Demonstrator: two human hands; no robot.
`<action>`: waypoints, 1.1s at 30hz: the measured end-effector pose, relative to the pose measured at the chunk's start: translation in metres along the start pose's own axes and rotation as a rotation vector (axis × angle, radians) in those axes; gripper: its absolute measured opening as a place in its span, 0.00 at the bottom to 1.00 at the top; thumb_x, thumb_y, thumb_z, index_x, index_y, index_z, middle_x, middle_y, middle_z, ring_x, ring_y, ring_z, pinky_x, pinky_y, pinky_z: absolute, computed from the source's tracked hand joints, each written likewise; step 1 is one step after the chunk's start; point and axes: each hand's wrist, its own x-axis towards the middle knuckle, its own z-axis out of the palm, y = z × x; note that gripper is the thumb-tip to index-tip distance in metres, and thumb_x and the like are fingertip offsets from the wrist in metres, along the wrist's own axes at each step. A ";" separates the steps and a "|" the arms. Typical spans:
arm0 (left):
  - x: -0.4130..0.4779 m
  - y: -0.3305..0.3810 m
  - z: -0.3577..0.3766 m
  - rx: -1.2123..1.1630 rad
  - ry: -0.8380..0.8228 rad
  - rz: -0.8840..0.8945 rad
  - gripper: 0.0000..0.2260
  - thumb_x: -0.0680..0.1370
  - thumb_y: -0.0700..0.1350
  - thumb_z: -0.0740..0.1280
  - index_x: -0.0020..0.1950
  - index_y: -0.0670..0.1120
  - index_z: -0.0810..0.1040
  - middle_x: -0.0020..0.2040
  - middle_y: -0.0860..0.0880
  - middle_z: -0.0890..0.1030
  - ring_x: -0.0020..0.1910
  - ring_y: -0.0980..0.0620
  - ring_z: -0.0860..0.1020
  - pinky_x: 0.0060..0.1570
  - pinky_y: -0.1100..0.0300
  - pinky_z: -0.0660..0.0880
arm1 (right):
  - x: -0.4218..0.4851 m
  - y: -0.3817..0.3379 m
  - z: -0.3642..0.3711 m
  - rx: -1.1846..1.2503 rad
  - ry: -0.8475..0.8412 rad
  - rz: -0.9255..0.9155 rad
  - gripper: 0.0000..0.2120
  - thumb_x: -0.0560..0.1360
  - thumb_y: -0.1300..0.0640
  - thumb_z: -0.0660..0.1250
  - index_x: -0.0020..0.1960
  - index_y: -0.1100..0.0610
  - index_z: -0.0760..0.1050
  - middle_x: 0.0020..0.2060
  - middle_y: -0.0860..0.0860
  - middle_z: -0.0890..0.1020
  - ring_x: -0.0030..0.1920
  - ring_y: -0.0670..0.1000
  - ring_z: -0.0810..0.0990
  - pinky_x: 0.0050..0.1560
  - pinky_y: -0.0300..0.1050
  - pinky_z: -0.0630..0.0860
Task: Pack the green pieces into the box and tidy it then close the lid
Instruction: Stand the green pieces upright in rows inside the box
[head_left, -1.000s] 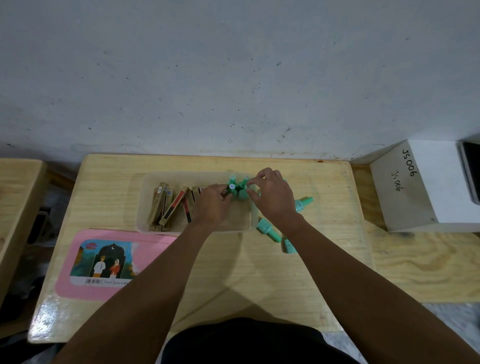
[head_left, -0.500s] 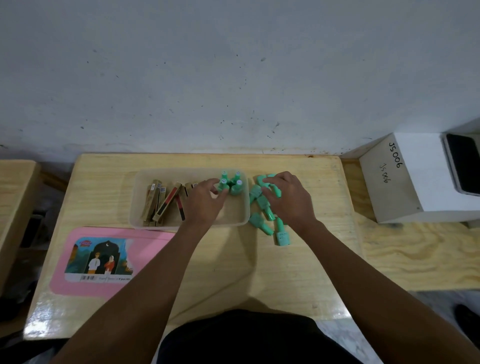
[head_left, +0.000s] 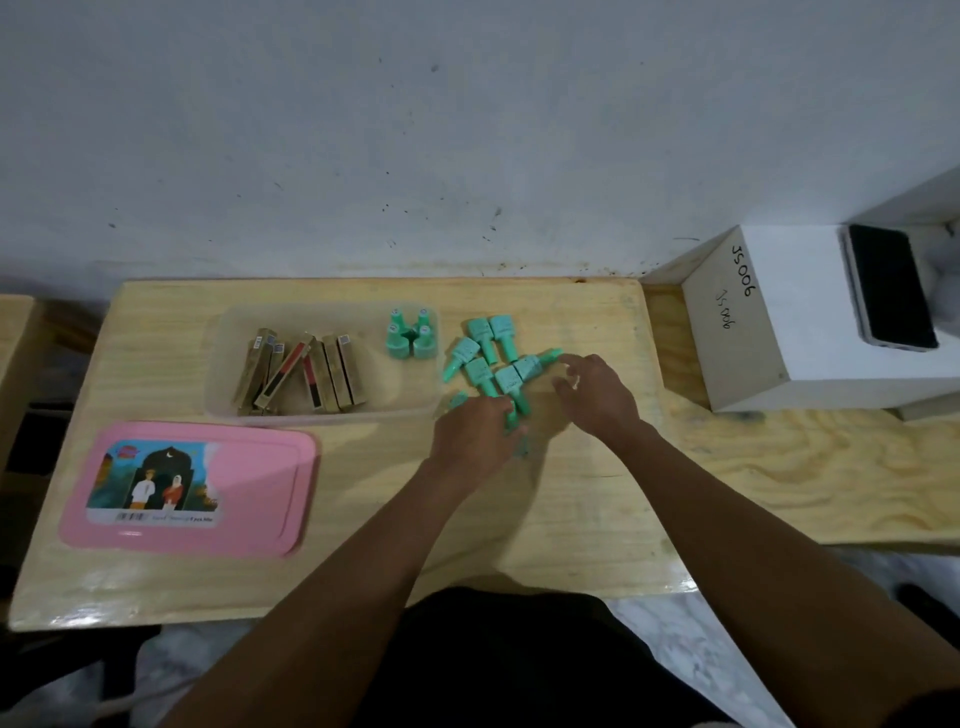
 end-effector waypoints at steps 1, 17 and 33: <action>0.001 0.004 0.006 0.017 0.007 -0.050 0.14 0.74 0.57 0.66 0.56 0.51 0.79 0.51 0.48 0.82 0.51 0.46 0.80 0.48 0.54 0.77 | 0.005 -0.001 0.000 -0.003 -0.010 -0.008 0.20 0.78 0.50 0.62 0.69 0.50 0.70 0.59 0.56 0.75 0.60 0.57 0.76 0.57 0.53 0.76; 0.071 0.018 0.009 0.498 -0.075 0.091 0.16 0.77 0.45 0.64 0.64 0.53 0.74 0.56 0.47 0.77 0.53 0.44 0.79 0.46 0.53 0.75 | 0.044 0.015 -0.011 -0.195 -0.152 -0.168 0.16 0.79 0.48 0.60 0.66 0.46 0.72 0.55 0.51 0.73 0.55 0.53 0.76 0.48 0.48 0.73; 0.069 0.012 -0.004 -0.070 0.010 0.024 0.16 0.75 0.50 0.69 0.63 0.50 0.79 0.47 0.48 0.79 0.44 0.49 0.78 0.42 0.58 0.71 | 0.010 0.025 -0.032 0.486 0.118 -0.117 0.10 0.79 0.55 0.65 0.58 0.56 0.79 0.52 0.52 0.83 0.46 0.48 0.81 0.46 0.44 0.81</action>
